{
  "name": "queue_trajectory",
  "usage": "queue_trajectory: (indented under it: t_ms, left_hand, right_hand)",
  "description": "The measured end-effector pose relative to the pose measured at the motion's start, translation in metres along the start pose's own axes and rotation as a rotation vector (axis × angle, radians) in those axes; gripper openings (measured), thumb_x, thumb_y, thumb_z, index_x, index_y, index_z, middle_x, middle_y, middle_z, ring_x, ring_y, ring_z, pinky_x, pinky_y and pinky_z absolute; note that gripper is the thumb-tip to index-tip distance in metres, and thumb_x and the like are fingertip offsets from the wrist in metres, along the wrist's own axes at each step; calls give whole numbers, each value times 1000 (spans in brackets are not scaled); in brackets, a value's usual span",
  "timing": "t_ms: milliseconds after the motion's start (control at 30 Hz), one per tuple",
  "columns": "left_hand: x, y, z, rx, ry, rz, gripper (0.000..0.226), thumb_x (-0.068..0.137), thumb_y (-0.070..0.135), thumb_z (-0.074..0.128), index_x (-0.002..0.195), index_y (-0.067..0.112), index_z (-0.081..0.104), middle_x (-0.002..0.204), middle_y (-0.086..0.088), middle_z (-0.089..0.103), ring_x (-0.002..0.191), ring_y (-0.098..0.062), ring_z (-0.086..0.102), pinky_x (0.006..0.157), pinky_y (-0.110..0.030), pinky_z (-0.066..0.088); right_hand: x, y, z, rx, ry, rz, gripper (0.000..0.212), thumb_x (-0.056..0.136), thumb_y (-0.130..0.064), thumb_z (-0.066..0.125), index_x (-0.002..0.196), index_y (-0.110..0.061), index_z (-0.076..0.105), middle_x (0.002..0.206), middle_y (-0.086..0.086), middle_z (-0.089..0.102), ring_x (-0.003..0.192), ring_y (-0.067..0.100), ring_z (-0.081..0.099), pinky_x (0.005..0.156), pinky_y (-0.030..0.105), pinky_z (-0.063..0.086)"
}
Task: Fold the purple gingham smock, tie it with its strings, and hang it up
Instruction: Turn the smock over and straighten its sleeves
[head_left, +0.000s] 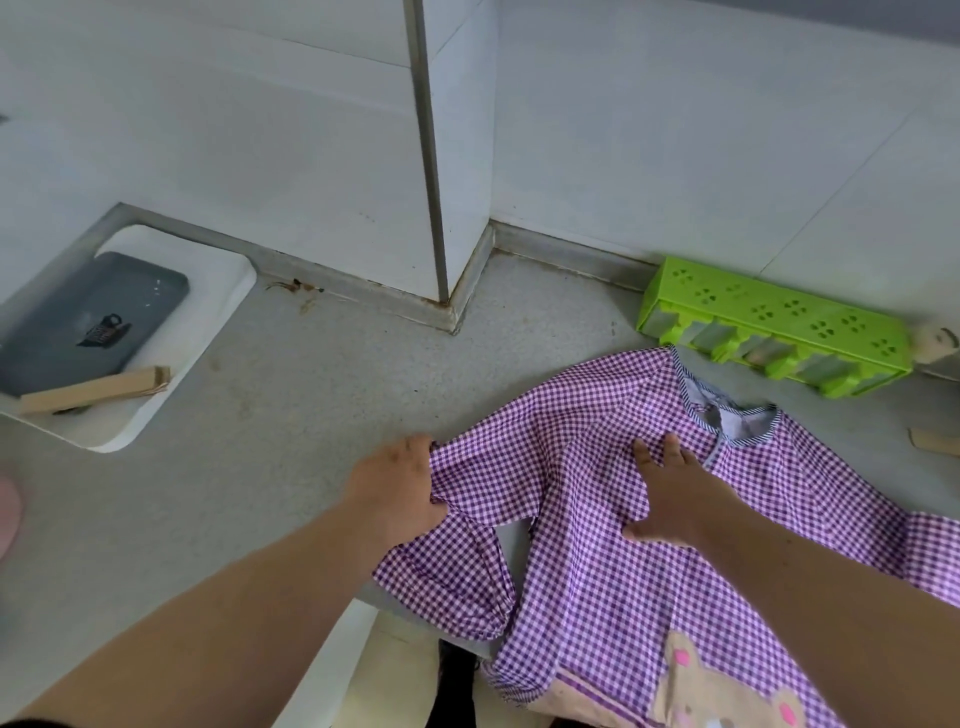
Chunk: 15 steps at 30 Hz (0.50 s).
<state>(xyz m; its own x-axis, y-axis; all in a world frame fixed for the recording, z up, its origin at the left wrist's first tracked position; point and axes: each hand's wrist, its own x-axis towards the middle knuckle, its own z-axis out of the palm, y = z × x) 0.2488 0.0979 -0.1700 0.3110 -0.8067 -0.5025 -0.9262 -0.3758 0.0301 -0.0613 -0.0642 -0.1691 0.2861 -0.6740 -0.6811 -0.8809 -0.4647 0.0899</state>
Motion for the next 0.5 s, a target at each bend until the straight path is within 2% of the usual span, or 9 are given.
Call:
queue_trajectory:
  t_ms: [67,167,233,300,367,400,500]
  left_hand:
    - [2,-1,6,-85,-146,-81,72,88,57,71,148,23,48,141,-3,62,124,-25,64,106,-43,54]
    - [1,-4,4,-97,-269,-2,32,95,42,67,122,26,66,116,1,70,102,-20,68,95,-37,58]
    - [2,-5,-7,-58,-263,17,25,98,38,64,117,23,69,108,2,69,98,-19,67,93,-36,58]
    - [6,-8,-26,-100,-185,-35,23,104,39,56,111,18,65,101,1,64,93,-18,63,89,-34,55]
    - [13,-15,-46,-307,-119,-137,24,108,34,47,101,16,60,94,0,61,86,-16,59,81,-32,49]
    - [16,-18,-56,-451,-89,-184,24,109,34,45,103,15,60,98,-3,63,86,-16,60,81,-33,47]
    - [19,-21,-76,-1020,-63,-299,35,105,45,51,126,17,57,120,-6,67,102,-26,66,80,-39,55]
  right_hand:
    - [1,-1,0,3,1,4,139,73,-75,74,161,-22,-21,167,24,-22,157,44,-2,125,56,23]
    - [2,0,0,6,4,7,140,73,-76,73,161,-22,-21,167,23,-22,157,43,-1,125,56,23]
    - [2,0,0,1,8,9,139,73,-76,73,160,-23,-22,167,24,-22,157,43,-1,125,55,22]
    - [1,0,-1,-2,7,8,138,74,-76,71,160,-22,-22,167,25,-22,157,44,0,125,54,22]
    - [0,0,-1,0,4,9,137,75,-76,71,160,-23,-22,166,24,-22,157,44,0,124,54,21]
    - [0,0,-1,2,5,10,137,75,-76,71,160,-24,-22,167,24,-22,157,43,0,124,54,22]
    - [0,0,-2,15,1,20,137,74,-77,71,160,-26,-23,168,22,-21,158,43,0,124,55,24]
